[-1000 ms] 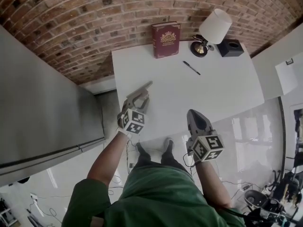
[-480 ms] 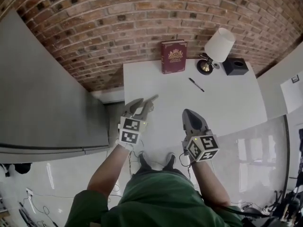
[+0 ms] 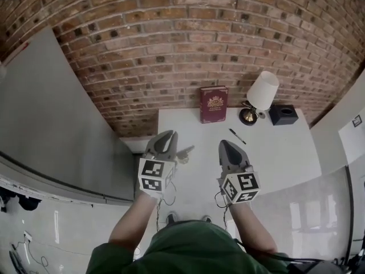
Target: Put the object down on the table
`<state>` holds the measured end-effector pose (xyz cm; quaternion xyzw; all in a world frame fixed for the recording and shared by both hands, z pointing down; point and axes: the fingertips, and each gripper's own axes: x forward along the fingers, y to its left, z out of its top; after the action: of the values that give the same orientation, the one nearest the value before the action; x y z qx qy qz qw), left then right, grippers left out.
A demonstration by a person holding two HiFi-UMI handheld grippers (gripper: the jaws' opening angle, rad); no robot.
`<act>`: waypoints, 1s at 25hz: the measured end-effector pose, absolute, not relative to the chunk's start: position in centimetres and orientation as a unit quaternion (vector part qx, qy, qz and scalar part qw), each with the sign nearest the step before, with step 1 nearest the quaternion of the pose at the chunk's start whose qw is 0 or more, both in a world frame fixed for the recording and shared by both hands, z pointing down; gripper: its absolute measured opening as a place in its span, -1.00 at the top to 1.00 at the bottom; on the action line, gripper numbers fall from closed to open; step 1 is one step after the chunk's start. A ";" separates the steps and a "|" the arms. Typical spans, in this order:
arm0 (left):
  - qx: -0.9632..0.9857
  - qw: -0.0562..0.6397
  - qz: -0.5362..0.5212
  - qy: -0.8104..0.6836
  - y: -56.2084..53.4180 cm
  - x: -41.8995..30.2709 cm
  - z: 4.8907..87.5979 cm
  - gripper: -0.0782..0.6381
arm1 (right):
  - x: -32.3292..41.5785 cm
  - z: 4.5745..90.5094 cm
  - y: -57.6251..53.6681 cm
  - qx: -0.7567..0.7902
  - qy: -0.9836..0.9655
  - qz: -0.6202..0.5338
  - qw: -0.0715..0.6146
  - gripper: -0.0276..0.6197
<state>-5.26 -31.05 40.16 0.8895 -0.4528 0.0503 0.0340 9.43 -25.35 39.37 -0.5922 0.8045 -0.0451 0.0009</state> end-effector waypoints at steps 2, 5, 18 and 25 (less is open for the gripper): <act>0.887 0.044 0.027 -0.459 -30.8 -5.9 38.6 0.70 | 9.2 37.7 -25.4 -0.588 0.808 -0.027 0.007 0.91; 0.883 0.056 -0.004 -0.466 -30.6 -6.7 36.5 0.72 | 8.9 35.3 -25.6 -0.579 0.815 0.000 0.021 0.91; 0.877 0.038 -0.045 -0.476 -27.8 -7.5 33.1 0.72 | 8.3 32.9 -24.1 -0.563 0.825 0.037 0.017 0.91; 0.874 0.040 -0.044 -0.483 -26.8 -7.8 33.5 0.72 | 8.5 33.0 -23.8 -0.555 0.831 0.032 0.018 0.91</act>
<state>-7.78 -26.76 33.54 0.8736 -0.4830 -0.0437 0.0396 8.45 -23.76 32.95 -0.5551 0.8309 0.0324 0.0175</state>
